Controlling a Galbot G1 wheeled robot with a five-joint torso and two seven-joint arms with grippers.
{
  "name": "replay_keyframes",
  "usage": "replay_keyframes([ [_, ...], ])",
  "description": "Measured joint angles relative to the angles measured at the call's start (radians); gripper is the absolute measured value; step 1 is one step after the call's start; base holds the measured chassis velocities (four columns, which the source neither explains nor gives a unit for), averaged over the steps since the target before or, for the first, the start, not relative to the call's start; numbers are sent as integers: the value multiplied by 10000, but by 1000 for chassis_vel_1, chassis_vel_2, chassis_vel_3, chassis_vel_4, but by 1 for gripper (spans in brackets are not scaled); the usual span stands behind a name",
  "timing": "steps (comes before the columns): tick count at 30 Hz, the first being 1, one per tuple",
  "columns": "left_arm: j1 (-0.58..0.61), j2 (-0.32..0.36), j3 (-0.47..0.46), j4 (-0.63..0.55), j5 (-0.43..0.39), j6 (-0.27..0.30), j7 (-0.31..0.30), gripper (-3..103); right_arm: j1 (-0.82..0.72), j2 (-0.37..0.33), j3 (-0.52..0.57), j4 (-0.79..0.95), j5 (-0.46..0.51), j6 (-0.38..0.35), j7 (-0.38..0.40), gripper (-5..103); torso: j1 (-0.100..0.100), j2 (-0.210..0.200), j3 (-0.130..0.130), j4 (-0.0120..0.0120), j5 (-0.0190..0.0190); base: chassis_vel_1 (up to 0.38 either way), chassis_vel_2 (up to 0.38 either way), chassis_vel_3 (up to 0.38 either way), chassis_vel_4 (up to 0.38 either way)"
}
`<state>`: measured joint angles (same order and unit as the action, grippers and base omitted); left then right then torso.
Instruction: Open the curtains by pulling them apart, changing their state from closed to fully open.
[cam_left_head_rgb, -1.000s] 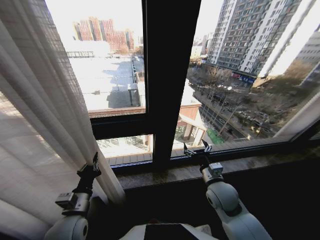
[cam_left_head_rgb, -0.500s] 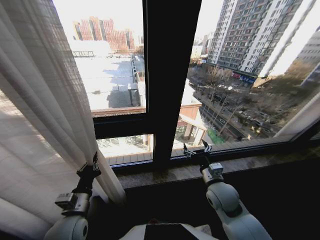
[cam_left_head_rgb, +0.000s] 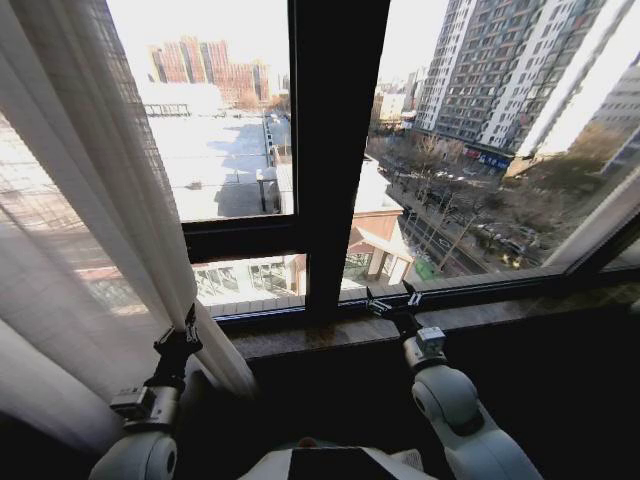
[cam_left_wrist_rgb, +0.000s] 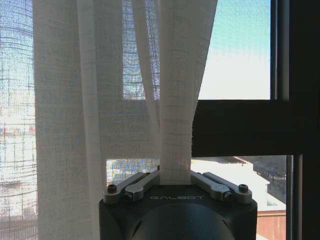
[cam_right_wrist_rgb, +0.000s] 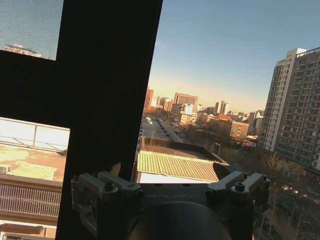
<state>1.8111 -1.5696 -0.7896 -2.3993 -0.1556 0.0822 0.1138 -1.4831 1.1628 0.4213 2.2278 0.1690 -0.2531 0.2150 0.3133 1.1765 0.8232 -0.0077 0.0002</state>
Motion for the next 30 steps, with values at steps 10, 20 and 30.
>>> replay_keyframes([
  [10,-391,73,-8,182,-34,3,-197,0,-65,-43,-70,24,-14,63,-26,100,12,-8,6,1,0,0,0,0,0],
  [20,-1538,279,192,458,-122,602,-542,0,-232,-42,-104,169,-23,92,-32,100,6,-5,4,0,0,0,0,0,0],
  [30,-1997,542,143,692,-353,1023,-817,0,-267,-10,-104,203,-23,138,-23,100,6,-5,4,1,0,0,0,0,0],
])
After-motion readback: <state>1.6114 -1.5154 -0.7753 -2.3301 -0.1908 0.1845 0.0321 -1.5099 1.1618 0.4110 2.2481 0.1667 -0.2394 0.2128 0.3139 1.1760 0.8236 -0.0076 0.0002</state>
